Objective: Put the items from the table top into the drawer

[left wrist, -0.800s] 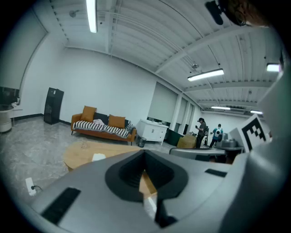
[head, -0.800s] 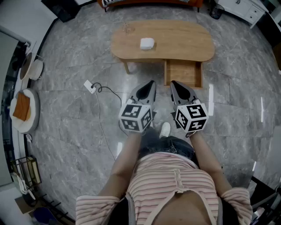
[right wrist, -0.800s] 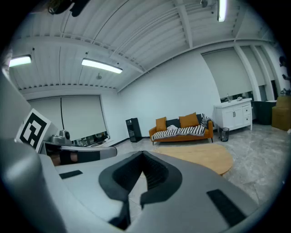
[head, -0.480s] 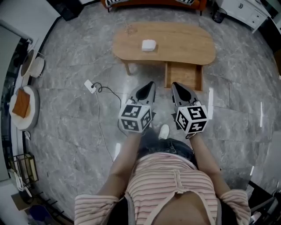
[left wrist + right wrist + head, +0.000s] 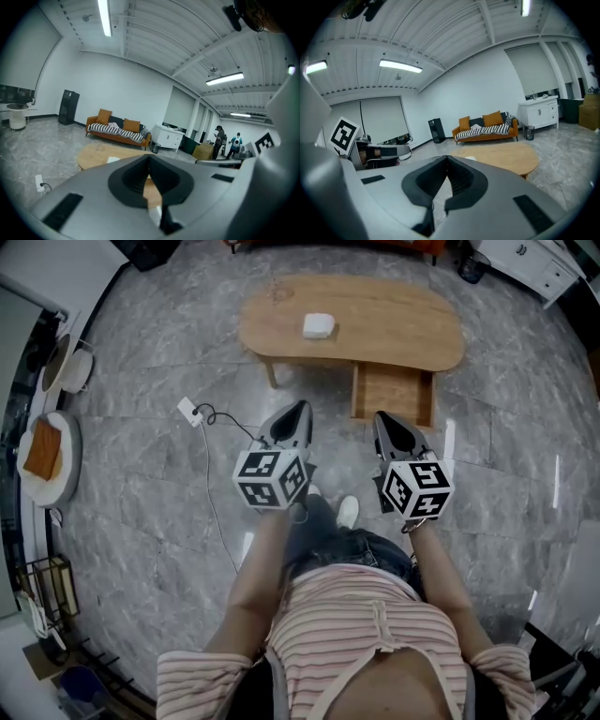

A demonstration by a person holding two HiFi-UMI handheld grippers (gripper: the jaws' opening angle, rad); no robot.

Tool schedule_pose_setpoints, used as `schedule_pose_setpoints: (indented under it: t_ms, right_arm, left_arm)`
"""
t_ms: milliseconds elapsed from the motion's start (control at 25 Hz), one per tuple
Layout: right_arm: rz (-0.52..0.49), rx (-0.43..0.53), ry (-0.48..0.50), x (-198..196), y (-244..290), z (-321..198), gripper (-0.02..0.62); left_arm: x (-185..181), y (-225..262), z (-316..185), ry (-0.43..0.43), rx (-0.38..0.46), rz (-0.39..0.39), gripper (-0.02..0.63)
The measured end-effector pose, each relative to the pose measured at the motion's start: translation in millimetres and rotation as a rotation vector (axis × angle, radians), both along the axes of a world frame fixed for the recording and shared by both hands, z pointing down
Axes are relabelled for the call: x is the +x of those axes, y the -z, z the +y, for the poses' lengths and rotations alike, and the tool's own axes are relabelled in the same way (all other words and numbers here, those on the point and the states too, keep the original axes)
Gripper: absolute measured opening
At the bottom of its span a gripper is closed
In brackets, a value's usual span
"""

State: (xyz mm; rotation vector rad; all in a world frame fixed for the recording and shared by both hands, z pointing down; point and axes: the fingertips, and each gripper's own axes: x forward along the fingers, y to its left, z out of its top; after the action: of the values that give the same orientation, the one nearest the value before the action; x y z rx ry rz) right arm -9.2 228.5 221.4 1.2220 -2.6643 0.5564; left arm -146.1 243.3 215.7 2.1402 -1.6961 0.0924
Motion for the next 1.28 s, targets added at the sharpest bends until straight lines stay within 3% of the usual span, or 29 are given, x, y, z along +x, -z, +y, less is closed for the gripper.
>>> schedule_pose_setpoints:
  t_ms: [640,1280]
  right_arm:
    - [-0.022,0.010,-0.013,14.3,13.5,-29.7,0.008]
    - [0.011,-0.008,-0.027,-0.6,-0.7,-112.7,0.008]
  left_arm:
    - [-13.9,4.2,-24.7,0.049,-0.013,-0.024,0.014]
    - [-32.1,-14.1,-106.6,0.041,-0.045,-0.047,0.014]
